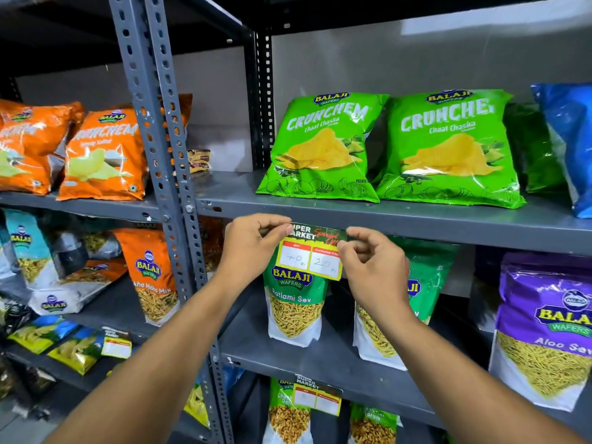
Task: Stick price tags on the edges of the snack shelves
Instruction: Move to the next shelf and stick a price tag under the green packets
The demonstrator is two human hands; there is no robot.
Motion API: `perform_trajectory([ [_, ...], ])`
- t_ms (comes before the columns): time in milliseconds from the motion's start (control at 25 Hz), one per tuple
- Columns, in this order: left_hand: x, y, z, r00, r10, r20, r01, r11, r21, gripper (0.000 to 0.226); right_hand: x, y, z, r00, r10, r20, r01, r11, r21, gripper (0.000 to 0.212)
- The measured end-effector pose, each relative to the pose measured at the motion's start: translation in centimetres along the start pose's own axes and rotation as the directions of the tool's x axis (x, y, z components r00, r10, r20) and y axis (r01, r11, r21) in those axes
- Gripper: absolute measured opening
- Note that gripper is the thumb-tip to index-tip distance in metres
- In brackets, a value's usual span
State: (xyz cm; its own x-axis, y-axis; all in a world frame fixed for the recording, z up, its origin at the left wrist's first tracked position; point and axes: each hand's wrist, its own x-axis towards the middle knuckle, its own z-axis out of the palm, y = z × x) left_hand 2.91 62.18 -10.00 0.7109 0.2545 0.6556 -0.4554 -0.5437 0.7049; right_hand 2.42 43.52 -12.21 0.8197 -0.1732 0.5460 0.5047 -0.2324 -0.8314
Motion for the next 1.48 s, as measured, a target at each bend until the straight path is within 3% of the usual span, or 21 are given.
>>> perform_trajectory([
  [160,0.4,-0.2,1.1,0.999,-0.003,-0.039,0.006,0.998,0.062,0.013,1.4,0.0,-0.5,0.997,-0.078,-0.007,0.076,0.986,-0.146,0.007],
  [560,1.1,-0.2,1.2,0.999,-0.016,-0.037,0.015,1.0,-0.025,0.008,1.9,0.0,-0.3,0.998,-0.035,-0.058,0.027,0.991,-0.129,0.008],
  [680,1.0,-0.3,1.3,0.999,0.003,-0.036,-0.004,0.999,-0.041,0.019,1.6,0.1,-0.1,0.992,-0.066,-0.106,0.049,0.987,-0.155,0.014],
  [1120,0.8,-0.2,2.3,0.993,0.043,-0.107,-0.047,0.998,-0.037,0.005,1.9,0.2,0.6,0.96,-0.19,-0.204,0.139,0.962,-0.236,0.02],
  [1360,0.9,-0.6,2.6,0.985,0.083,-0.152,-0.079,0.996,0.031,0.008,2.1,0.4,1.0,0.942,-0.237,-0.238,0.179,0.954,-0.242,0.016],
  [1480,1.2,-0.9,2.5,0.981,0.064,-0.185,-0.051,0.996,0.071,0.024,2.4,-0.4,0.8,0.959,-0.153,-0.24,0.083,0.957,-0.277,0.018],
])
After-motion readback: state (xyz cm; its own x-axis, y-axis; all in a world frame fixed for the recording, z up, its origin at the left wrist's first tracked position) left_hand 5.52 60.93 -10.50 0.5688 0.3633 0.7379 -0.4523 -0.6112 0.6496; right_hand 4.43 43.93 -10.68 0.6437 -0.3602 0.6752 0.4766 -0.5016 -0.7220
